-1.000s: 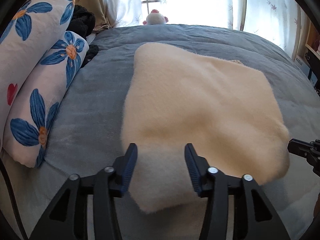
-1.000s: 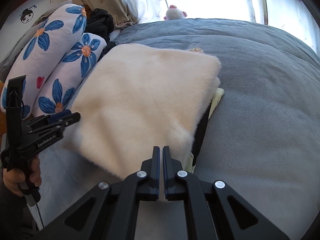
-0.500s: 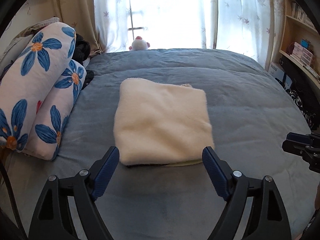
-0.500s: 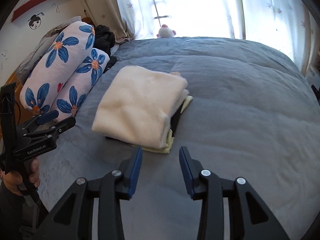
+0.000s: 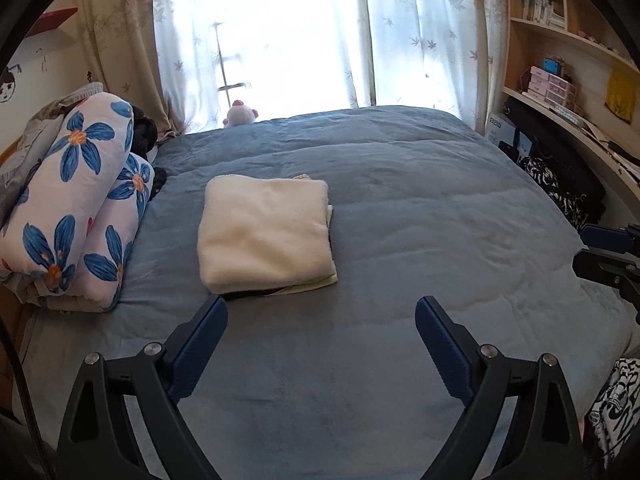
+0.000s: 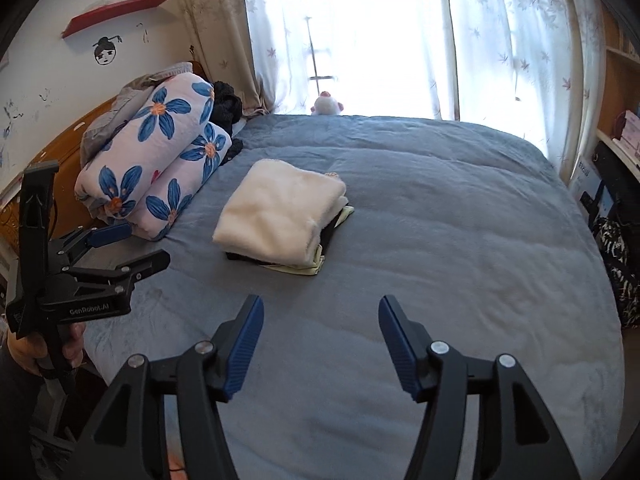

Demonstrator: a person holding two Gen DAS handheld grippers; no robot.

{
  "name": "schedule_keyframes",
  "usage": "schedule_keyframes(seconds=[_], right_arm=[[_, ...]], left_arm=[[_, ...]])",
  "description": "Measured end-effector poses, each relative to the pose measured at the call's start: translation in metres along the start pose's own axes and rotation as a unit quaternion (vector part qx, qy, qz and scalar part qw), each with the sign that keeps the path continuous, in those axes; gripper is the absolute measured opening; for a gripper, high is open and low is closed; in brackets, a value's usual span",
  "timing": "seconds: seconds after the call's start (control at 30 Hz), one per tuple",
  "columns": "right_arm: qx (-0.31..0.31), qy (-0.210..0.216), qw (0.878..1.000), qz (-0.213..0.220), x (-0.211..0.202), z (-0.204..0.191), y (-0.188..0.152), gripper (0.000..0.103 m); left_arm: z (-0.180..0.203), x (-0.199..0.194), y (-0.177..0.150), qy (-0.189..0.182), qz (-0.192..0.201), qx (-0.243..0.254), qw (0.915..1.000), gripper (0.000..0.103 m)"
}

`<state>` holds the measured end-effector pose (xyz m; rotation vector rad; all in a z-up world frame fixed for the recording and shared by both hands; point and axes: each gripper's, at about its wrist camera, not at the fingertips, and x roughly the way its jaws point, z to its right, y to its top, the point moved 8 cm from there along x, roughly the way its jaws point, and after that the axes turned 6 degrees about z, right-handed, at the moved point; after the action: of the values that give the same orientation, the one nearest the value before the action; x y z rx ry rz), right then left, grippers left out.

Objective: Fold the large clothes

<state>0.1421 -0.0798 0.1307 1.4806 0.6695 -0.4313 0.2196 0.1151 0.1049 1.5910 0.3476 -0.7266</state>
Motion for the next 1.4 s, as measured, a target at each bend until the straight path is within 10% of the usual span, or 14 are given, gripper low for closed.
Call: schedule_keyframes(seconds=[0.77,1.4], right_arm=[[0.085,-0.082,0.993,-0.008,0.008,0.051,-0.162,0.083],[0.064,-0.126,0.99,0.002,0.014,0.051,-0.195,0.093]], left_arm=[[0.096,0.016,-0.143,0.011,-0.046,-0.085,0.9952,0.102],[0.134,0.007,-0.183,0.028,-0.046,-0.083,0.9951,0.102]])
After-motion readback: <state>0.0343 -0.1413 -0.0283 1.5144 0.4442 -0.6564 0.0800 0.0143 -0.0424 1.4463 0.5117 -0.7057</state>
